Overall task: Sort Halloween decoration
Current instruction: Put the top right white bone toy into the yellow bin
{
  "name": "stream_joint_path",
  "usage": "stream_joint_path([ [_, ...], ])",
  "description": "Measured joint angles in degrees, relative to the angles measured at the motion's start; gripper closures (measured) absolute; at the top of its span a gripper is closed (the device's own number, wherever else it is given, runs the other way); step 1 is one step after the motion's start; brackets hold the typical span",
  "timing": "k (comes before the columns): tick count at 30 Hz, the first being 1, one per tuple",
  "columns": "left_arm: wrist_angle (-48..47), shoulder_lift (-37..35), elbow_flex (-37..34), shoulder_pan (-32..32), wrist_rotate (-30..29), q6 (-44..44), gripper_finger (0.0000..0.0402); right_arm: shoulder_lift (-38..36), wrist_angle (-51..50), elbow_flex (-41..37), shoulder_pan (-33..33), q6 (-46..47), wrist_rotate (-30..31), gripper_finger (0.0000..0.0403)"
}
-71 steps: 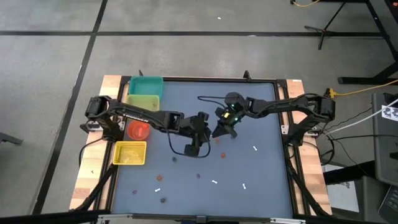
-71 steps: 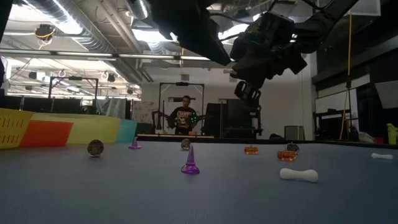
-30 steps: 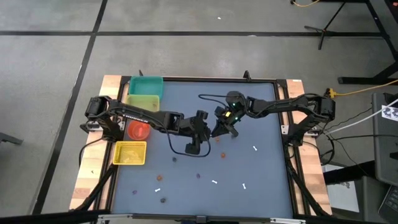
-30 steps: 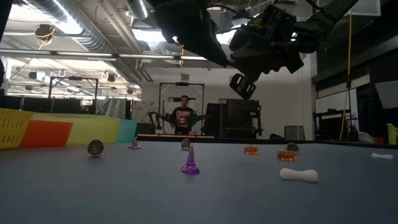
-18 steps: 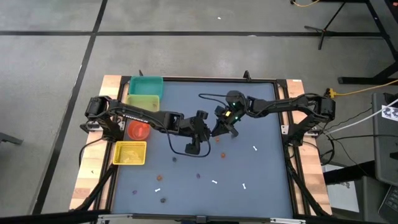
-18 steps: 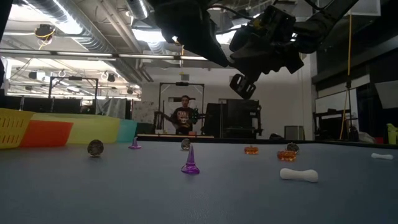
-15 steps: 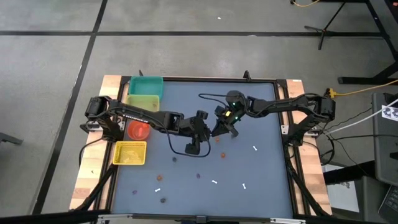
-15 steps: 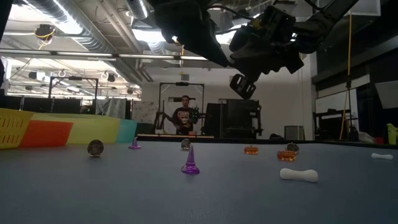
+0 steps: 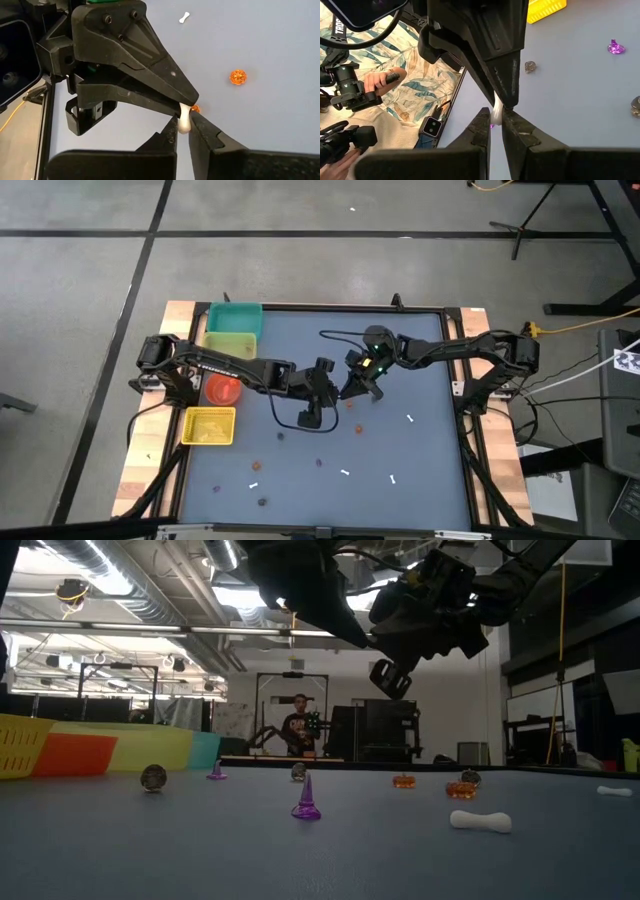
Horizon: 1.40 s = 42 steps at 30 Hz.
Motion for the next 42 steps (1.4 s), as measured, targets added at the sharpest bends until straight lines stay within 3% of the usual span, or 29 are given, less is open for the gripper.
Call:
stream_joint_path([
  [9,-0.11,0.0,0.0,0.0,-0.11,0.0,0.0393,0.0,0.0,0.0,0.0,-0.02,0.79,0.0367],
  [19,-1.69,0.0,0.0,-0.21,-0.15,-0.44,0.0394,0.0,0.1,0.0,-0.07,-0.04,4.1,0.0275],
  [26,-7.11,-0.09,0.0,-2.11,-0.12,-1.3,0.0394,0.0,0.09,0.0,-0.11,-0.04,3.79,0.0259],
  [34,-28.46,-0.11,0.0,-5.36,1.17,-20.56,0.0394,0.0,0.07,0.0,-0.11,-0.18,3.83,0.0266],
  [42,-47.21,-0.15,0.0,-9.81,10.41,-39.58,0.0394,0.0,0.02,0.0,-0.11,-2.23,5.19,0.0265],
])
